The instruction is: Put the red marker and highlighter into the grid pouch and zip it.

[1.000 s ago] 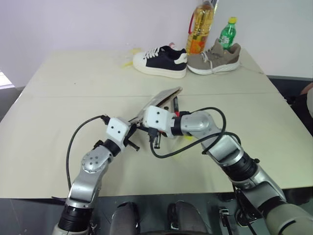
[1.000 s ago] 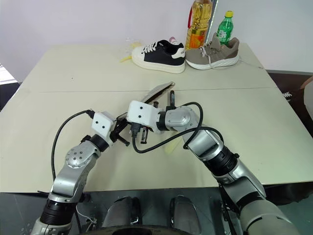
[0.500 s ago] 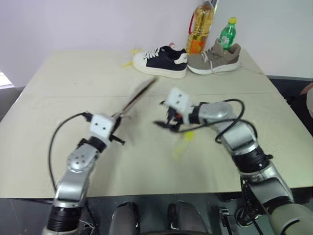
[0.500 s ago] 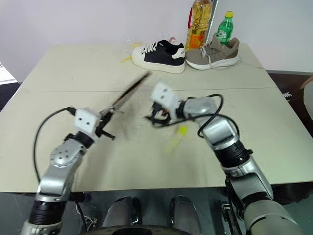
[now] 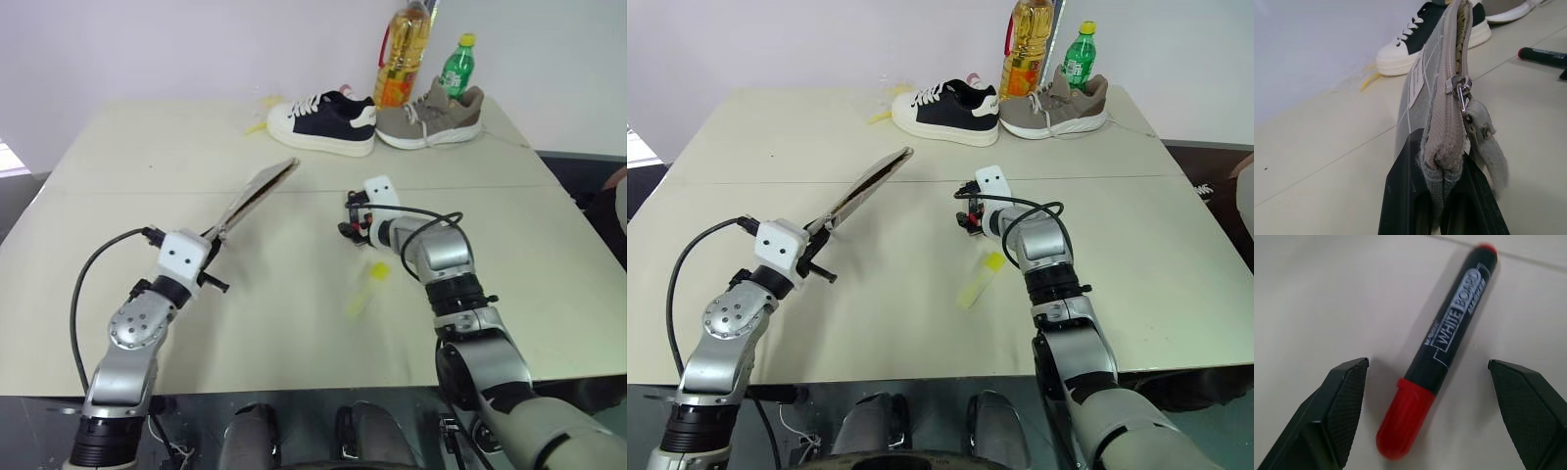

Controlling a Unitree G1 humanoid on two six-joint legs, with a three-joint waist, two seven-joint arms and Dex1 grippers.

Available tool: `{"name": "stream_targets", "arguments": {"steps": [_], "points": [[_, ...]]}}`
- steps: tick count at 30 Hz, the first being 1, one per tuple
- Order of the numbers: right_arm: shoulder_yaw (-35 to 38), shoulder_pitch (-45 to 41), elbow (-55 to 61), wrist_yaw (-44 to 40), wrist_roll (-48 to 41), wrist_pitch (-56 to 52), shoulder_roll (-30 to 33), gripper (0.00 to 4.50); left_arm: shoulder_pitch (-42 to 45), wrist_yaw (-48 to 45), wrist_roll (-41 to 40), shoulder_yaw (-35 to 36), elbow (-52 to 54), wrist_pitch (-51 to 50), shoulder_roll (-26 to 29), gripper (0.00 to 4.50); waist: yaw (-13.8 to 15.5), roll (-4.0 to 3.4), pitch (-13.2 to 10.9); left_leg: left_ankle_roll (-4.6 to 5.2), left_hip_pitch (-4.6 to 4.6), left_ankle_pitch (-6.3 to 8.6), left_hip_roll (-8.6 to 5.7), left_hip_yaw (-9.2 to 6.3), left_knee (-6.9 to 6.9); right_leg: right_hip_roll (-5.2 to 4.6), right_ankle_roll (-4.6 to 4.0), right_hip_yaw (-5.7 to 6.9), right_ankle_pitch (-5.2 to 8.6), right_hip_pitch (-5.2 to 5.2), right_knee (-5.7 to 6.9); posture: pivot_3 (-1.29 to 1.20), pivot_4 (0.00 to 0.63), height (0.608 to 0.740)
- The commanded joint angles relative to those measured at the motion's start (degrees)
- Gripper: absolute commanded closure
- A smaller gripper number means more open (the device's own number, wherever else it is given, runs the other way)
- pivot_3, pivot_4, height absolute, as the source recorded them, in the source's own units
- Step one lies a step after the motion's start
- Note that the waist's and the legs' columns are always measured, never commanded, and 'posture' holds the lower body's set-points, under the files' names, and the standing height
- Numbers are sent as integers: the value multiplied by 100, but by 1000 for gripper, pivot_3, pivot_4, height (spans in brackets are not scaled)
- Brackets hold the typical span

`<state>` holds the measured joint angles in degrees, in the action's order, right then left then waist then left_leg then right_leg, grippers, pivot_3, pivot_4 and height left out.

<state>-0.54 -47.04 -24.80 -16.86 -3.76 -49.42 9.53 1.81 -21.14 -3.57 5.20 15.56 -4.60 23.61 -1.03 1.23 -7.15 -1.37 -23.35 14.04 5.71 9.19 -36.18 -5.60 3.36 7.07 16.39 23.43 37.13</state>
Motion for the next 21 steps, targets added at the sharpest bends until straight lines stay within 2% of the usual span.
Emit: {"name": "stream_targets", "arguments": {"steps": [1, 6, 7, 10, 14, 17, 21], "points": [[108, -130, 32, 206, -38, 56, -96, 1314, -14, 44, 41, -28, 114, 128, -47, 4500, -3, 0, 0, 0, 0, 0, 0, -1, 0, 0, 0, 0, 0, 0, 0, 0, 150, 705], [63, -111, 205, 273, -29, 36, -99, 3911, -21, 47, 73, -29, 121, 116, -109, 4500, -10, 0, 0, 0, 0, 0, 0, -2, 1, 0, 0, 0, 0, 0, 0, 0, 150, 705], [-23, -108, 295, 187, 3, 89, -30, 4171, -21, 42, 74, -28, 118, 117, -118, 4500, -10, 0, 0, 0, 0, 0, 1, -2, 1, 0, 0, 0, 0, 0, 0, 0, 150, 705], [-656, -23, 829, -552, 258, 673, 536, 4160, -25, -20, 15, -27, 139, 137, -123, 4500, -6, -6, -3, 0, -1, 0, 1, -2, 2, 0, 0, 0, 0, 2, 0, 0, 150, 705], [-1324, 240, 1609, -1842, 577, 2224, 1722, 4160, -46, -123, -66, -12, 176, 130, -96, 4500, 16, -5, -3, 1, -3, 1, -2, -5, 3, -2, 1, 0, 1, 1, -7, 0, 150, 705], [-1341, 377, 1903, -2465, 563, 3060, 2335, 4160, -43, -212, -110, -11, 165, 142, -87, 4500, 9, -3, -2, 1, -1, 1, -2, -5, 4, -1, 2, 0, 1, 0, -8, 0, 150, 705], [-1295, 388, 2007, -2792, 533, 3475, 2540, 4160, 1, -323, -172, -30, 145, 140, -85, 4500, -31, -4, -2, 1, 6, 1, 2, -3, 4, 2, 2, 0, 1, -1, -4, 0, 150, 705]]}}
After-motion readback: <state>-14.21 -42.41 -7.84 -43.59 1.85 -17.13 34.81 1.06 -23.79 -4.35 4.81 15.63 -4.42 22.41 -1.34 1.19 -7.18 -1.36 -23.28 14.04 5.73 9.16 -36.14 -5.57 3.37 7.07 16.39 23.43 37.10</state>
